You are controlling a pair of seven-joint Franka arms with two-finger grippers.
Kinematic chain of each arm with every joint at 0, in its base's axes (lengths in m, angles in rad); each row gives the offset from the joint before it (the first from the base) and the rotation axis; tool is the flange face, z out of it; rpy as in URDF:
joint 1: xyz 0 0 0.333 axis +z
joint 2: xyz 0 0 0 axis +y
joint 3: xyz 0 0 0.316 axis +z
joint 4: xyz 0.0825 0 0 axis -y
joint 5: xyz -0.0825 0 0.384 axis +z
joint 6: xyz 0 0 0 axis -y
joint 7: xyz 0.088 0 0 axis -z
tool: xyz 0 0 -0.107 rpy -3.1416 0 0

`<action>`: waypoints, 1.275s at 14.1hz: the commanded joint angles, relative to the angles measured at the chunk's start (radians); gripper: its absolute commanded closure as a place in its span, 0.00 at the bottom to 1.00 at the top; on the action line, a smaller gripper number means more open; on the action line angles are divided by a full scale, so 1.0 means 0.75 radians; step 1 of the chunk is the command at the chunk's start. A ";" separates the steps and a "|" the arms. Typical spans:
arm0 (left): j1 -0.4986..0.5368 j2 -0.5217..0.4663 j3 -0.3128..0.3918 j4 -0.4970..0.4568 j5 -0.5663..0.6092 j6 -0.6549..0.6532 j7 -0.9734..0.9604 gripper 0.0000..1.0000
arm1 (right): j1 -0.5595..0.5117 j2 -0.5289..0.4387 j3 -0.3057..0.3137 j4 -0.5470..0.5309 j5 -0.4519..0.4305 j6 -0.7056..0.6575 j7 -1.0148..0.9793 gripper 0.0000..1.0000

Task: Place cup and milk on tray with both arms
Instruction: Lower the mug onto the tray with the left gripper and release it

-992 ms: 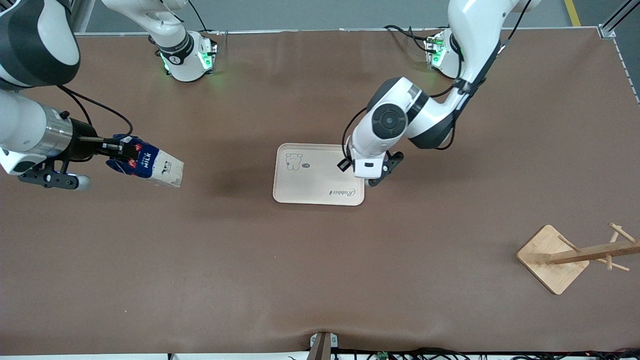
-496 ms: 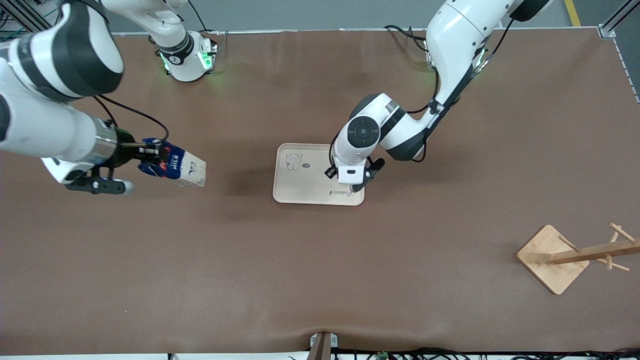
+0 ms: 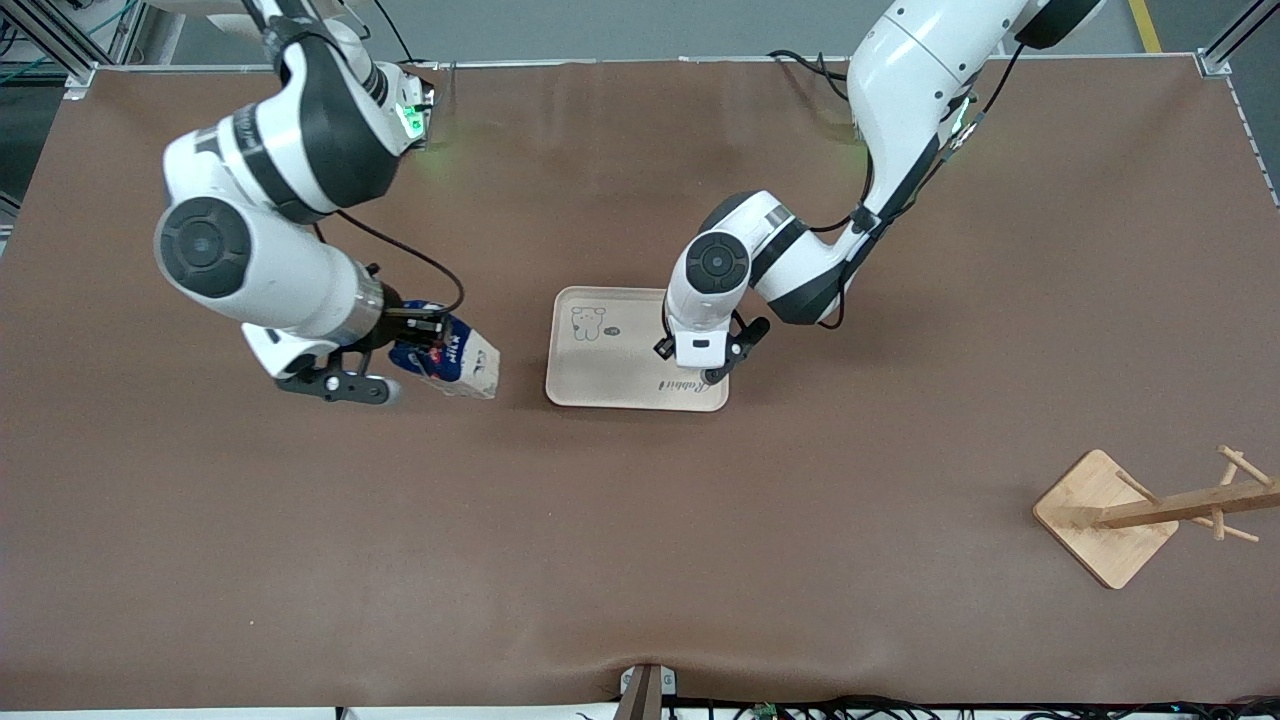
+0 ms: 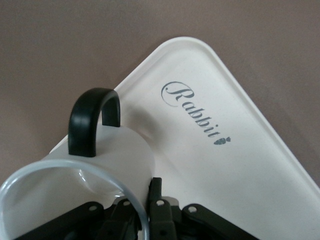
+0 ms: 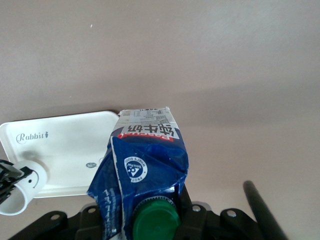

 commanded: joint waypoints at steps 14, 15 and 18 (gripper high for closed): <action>-0.024 0.024 0.012 0.010 0.032 0.015 -0.076 0.30 | 0.229 0.167 -0.013 0.018 0.025 0.122 0.211 1.00; -0.024 0.018 0.012 0.010 0.034 0.015 -0.076 0.00 | 0.239 0.171 -0.013 0.016 0.025 0.126 0.221 1.00; -0.020 -0.033 0.016 0.013 0.037 0.013 -0.074 0.00 | 0.278 0.198 -0.013 -0.003 0.011 0.183 0.270 1.00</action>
